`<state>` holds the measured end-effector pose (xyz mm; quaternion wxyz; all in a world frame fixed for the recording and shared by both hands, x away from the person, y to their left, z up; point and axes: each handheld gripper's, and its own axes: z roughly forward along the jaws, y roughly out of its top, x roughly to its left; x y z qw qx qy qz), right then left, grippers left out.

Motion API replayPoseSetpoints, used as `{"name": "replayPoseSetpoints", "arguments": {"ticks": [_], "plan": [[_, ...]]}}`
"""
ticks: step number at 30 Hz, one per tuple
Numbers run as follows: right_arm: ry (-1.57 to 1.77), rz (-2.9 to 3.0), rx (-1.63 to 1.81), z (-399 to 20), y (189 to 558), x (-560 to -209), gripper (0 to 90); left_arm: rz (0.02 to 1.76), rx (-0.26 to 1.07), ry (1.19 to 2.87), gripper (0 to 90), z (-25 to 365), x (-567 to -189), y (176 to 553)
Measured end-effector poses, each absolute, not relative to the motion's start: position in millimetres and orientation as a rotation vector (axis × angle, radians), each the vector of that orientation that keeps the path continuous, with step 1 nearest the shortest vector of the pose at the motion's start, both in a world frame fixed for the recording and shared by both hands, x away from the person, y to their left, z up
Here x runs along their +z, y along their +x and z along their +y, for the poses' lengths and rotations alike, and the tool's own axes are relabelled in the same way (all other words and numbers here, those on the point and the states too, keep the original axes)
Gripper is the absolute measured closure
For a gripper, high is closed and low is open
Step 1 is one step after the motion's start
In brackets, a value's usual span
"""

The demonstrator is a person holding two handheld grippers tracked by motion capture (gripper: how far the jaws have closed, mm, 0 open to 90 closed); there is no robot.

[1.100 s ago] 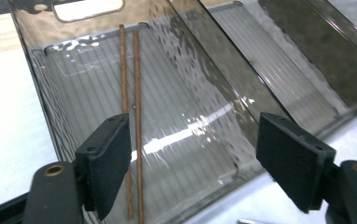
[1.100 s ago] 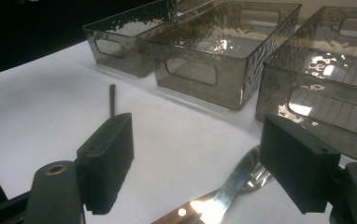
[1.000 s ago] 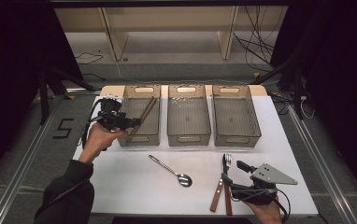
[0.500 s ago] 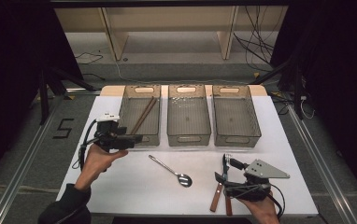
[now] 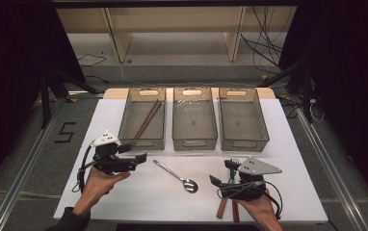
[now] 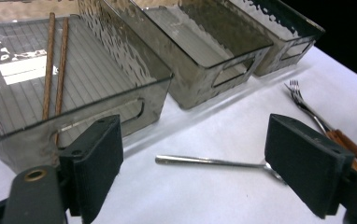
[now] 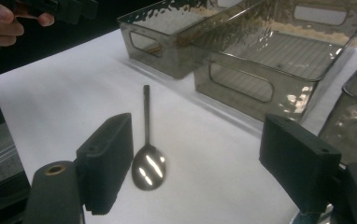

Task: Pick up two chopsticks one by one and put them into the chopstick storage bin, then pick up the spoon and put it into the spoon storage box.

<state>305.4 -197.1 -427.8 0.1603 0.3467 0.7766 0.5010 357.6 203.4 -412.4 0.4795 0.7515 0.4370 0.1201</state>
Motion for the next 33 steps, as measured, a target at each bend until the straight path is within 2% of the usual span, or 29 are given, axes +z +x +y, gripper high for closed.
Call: {"name": "replayPoseSetpoints", "arguments": {"ticks": [14, 22, 33], "plan": [[0.981, 2.287, 1.408, -184.1, 307.1, -432.3, 26.4, 1.040, 0.321, 1.860, 18.3, 212.5, -433.8, 332.7], [0.978, 2.309, 1.387, -179.1, 308.0, -433.6, 26.3, 1.032, 0.333, 1.843, 18.0, 215.6, -433.4, 325.2], [0.973, 2.426, 1.305, -149.9, 327.2, -431.0, 26.5, 1.008, 0.339, 1.835, 17.5, 216.2, -436.4, 320.8]]}}
